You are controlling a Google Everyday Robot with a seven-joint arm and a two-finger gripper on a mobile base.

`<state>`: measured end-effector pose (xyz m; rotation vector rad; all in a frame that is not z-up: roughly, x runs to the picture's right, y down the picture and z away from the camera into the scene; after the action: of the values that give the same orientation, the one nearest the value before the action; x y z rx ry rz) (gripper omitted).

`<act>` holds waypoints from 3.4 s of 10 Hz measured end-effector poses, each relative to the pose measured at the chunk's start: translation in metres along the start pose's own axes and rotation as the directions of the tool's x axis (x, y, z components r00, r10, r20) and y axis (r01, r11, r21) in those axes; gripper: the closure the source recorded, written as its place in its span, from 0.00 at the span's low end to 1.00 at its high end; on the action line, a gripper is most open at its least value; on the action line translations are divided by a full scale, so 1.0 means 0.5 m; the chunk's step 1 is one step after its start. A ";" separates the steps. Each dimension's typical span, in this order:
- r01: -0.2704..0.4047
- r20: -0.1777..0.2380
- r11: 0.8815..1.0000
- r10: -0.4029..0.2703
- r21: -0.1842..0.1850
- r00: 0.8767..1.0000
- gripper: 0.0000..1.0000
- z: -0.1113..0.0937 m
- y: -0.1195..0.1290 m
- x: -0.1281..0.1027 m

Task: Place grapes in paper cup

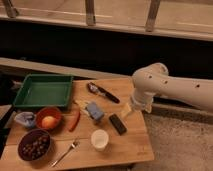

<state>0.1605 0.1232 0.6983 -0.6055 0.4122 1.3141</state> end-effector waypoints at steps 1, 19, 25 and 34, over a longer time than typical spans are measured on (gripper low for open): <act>0.000 0.000 1.000 0.000 0.000 1.000 0.20 0.000 0.000 0.000; 0.357 0.011 0.934 -0.357 -0.008 0.934 0.20 0.015 0.491 -0.048; 0.401 0.023 0.915 -0.401 -0.030 0.916 0.20 0.012 0.551 -0.020; 0.527 0.129 0.841 -0.513 -0.124 0.849 0.20 -0.008 0.723 -0.065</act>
<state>-0.1986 0.1453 0.6503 -0.7244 0.0533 0.8449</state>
